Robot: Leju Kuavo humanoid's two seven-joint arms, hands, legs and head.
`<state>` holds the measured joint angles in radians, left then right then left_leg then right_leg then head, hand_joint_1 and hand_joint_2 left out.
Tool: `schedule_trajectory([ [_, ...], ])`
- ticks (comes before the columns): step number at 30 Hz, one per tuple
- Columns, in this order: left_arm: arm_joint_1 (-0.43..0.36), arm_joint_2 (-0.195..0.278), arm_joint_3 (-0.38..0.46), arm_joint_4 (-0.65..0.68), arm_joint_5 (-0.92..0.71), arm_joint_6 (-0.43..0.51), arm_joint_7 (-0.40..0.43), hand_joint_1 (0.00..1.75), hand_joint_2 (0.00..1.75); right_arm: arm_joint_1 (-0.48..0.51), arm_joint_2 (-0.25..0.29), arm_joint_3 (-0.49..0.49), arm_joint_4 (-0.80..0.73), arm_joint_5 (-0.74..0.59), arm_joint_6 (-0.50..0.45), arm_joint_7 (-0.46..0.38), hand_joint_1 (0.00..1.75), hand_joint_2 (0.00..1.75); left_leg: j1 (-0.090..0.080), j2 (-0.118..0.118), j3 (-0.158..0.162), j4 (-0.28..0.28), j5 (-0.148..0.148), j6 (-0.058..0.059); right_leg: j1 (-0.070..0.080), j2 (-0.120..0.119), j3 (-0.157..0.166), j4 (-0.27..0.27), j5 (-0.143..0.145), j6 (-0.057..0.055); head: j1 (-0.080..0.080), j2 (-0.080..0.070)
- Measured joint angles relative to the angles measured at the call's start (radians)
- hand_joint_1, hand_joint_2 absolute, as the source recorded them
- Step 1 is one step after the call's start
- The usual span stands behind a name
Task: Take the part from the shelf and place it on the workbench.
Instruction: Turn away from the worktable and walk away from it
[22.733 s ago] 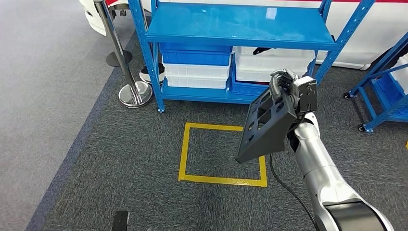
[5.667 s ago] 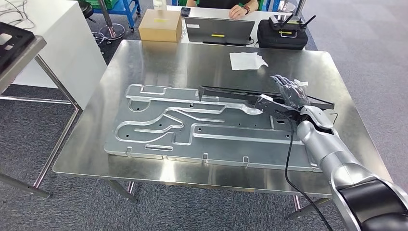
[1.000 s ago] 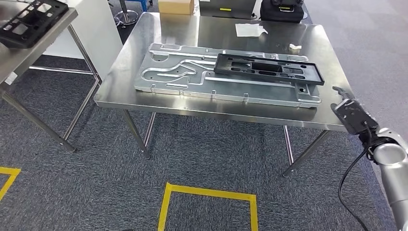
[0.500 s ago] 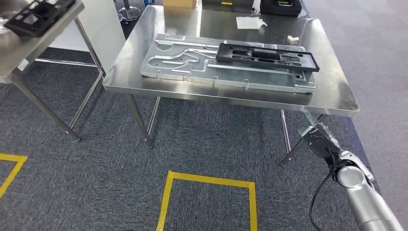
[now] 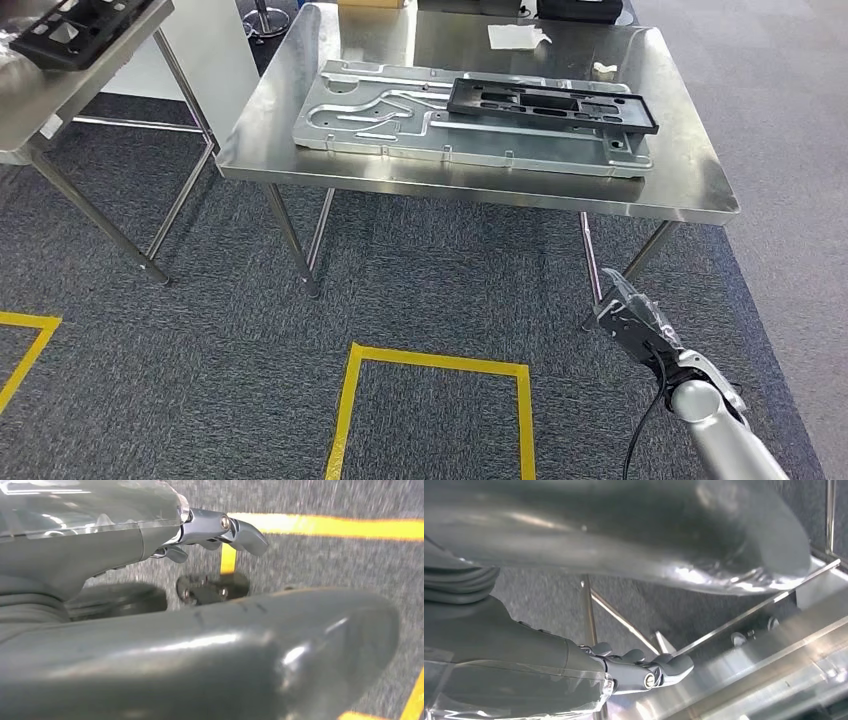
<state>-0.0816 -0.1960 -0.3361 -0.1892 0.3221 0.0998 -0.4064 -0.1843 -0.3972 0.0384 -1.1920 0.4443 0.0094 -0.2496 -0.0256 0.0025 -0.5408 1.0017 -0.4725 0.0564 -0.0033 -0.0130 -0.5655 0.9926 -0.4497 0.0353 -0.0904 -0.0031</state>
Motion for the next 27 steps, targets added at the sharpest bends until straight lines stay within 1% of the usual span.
schedule_trajectory([
  [2, 0.001, 0.001, 0.000, 0.000, 0.000, 0.002, 0.000, 0.00, 0.00, 0.014, 0.004, 0.000, -0.001, -0.002, 0.000, 0.002, 0.00, 0.00, 0.000, 0.001, 0.000, 0.000, 0.001, -0.002, 0.000, 0.001, -0.002, 0.001, 0.001, -0.001, 0.000, 0.000],
  [8, 0.005, 0.005, 0.000, 0.000, -0.003, 0.005, -0.003, 0.00, 0.00, 0.058, 0.006, -0.002, -0.031, 0.071, -0.043, 0.045, 0.00, 0.00, 0.000, 0.001, -0.003, 0.002, 0.004, -0.004, -0.001, 0.000, -0.004, 0.002, 0.004, -0.004, 0.000, 0.000],
  [12, 0.007, 0.007, 0.000, 0.000, -0.008, 0.004, -0.002, 0.00, 0.00, 0.096, 0.004, -0.017, -0.068, 0.068, -0.046, 0.055, 0.00, 0.00, -0.002, 0.000, -0.007, 0.003, 0.006, -0.001, -0.003, -0.001, -0.004, 0.001, 0.008, 0.002, 0.000, 0.000],
  [13, 0.008, 0.007, 0.000, 0.000, -0.008, 0.004, -0.002, 0.00, 0.00, 0.103, 0.003, -0.022, -0.078, 0.067, -0.046, 0.056, 0.00, 0.00, 0.001, 0.000, -0.006, -0.001, 0.009, 0.002, -0.002, -0.002, -0.004, 0.001, 0.008, 0.004, 0.000, 0.000],
  [14, 0.008, 0.007, 0.000, 0.000, -0.008, 0.002, -0.002, 0.00, 0.00, 0.110, 0.001, -0.027, -0.087, 0.066, -0.046, 0.057, 0.00, 0.00, 0.003, -0.002, -0.005, -0.007, 0.014, 0.005, -0.002, -0.002, -0.006, 0.007, 0.002, 0.006, 0.000, 0.000],
  [15, 0.008, 0.007, 0.000, 0.000, -0.008, 0.001, -0.002, 0.00, 0.00, 0.115, -0.002, -0.032, -0.094, 0.064, -0.046, 0.058, 0.00, 0.00, 0.006, -0.003, -0.004, -0.013, 0.019, 0.008, -0.002, 0.000, -0.014, 0.026, -0.015, 0.009, 0.000, 0.000],
  [16, 0.008, 0.007, 0.000, 0.000, -0.007, 0.000, 0.000, 0.00, 0.00, 0.119, -0.006, -0.037, -0.098, 0.064, -0.045, 0.059, 0.00, 0.00, 0.009, -0.005, -0.003, -0.017, 0.024, 0.011, -0.003, 0.002, -0.031, 0.065, -0.043, 0.012, 0.000, 0.000],
  [18, 0.010, 0.008, 0.000, 0.000, -0.007, -0.003, 0.003, 0.00, 0.00, 0.126, -0.011, -0.045, -0.101, 0.062, -0.042, 0.060, 0.00, 0.00, 0.009, -0.011, -0.011, -0.017, 0.028, 0.013, -0.008, 0.005, -0.087, 0.196, -0.117, 0.021, 0.000, 0.000],
  [19, 0.012, 0.008, 0.000, 0.000, -0.006, -0.004, 0.006, 0.00, 0.00, 0.130, -0.012, -0.047, -0.101, 0.062, -0.041, 0.061, 0.00, 0.00, 0.009, -0.016, -0.015, -0.015, 0.029, 0.012, -0.010, 0.006, -0.112, 0.256, -0.141, 0.024, 0.000, 0.000],
  [20, 0.014, 0.009, 0.000, 0.000, -0.006, -0.004, 0.010, 0.00, 0.00, 0.133, -0.012, -0.049, -0.101, 0.062, -0.039, 0.062, 0.00, 0.00, 0.009, -0.022, -0.018, -0.012, 0.030, 0.011, -0.012, 0.006, -0.124, 0.287, -0.147, 0.026, 0.000, 0.000],
  [21, 0.014, 0.010, 0.000, 0.000, -0.004, -0.004, 0.014, 0.00, 0.00, 0.135, -0.013, -0.051, -0.101, 0.061, -0.038, 0.062, 0.00, 0.00, 0.009, -0.029, -0.020, -0.009, 0.030, 0.010, -0.014, 0.007, -0.115, 0.275, -0.131, 0.027, 0.000, 0.000],
  [22, 0.014, 0.010, 0.000, 0.000, -0.002, -0.004, 0.017, 0.00, 0.00, 0.136, -0.016, -0.053, -0.101, 0.061, -0.036, 0.062, 0.00, 0.00, 0.009, -0.036, -0.021, -0.006, 0.030, 0.008, -0.017, 0.011, -0.085, 0.224, -0.100, 0.026, 0.000, 0.000],
  [23, 0.014, 0.010, 0.000, 0.000, 0.000, -0.004, 0.020, 0.00, 0.00, 0.136, -0.020, -0.056, -0.101, 0.060, -0.035, 0.062, 0.00, 0.00, 0.009, -0.044, -0.022, -0.003, 0.029, 0.006, -0.019, 0.023, -0.045, 0.148, -0.067, 0.025, 0.000, 0.000],
  [24, 0.013, 0.010, 0.000, 0.000, 0.002, -0.004, 0.022, 0.00, 0.00, 0.136, -0.024, -0.058, -0.101, 0.058, -0.033, 0.062, 0.00, 0.00, 0.008, -0.052, -0.024, 0.002, 0.029, 0.002, -0.021, 0.043, -0.009, 0.079, -0.045, 0.023, 0.000, 0.000],
  [25, 0.012, 0.011, 0.000, 0.000, 0.004, -0.004, 0.024, 0.00, 0.00, 0.137, -0.027, -0.060, -0.102, 0.057, -0.031, 0.062, 0.00, 0.00, 0.008, -0.060, -0.028, 0.005, 0.029, -0.004, -0.021, 0.057, 0.015, 0.031, -0.032, 0.019, 0.000, 0.000],
  [26, 0.012, 0.011, 0.000, 0.000, 0.005, -0.004, 0.026, 0.00, 0.00, 0.139, -0.030, -0.063, -0.104, 0.055, -0.029, 0.062, 0.00, 0.00, 0.009, -0.067, -0.033, 0.007, 0.031, -0.010, -0.019, 0.067, 0.024, 0.009, -0.031, 0.015, 0.000, 0.000],
  [27, 0.012, 0.011, 0.000, 0.000, 0.006, -0.004, 0.028, 0.00, 0.00, 0.140, -0.032, -0.065, -0.105, 0.054, -0.026, 0.063, 0.00, 0.00, 0.010, -0.074, -0.038, 0.008, 0.034, -0.017, -0.016, 0.066, 0.024, 0.007, -0.032, 0.010, 0.000, 0.000],
])
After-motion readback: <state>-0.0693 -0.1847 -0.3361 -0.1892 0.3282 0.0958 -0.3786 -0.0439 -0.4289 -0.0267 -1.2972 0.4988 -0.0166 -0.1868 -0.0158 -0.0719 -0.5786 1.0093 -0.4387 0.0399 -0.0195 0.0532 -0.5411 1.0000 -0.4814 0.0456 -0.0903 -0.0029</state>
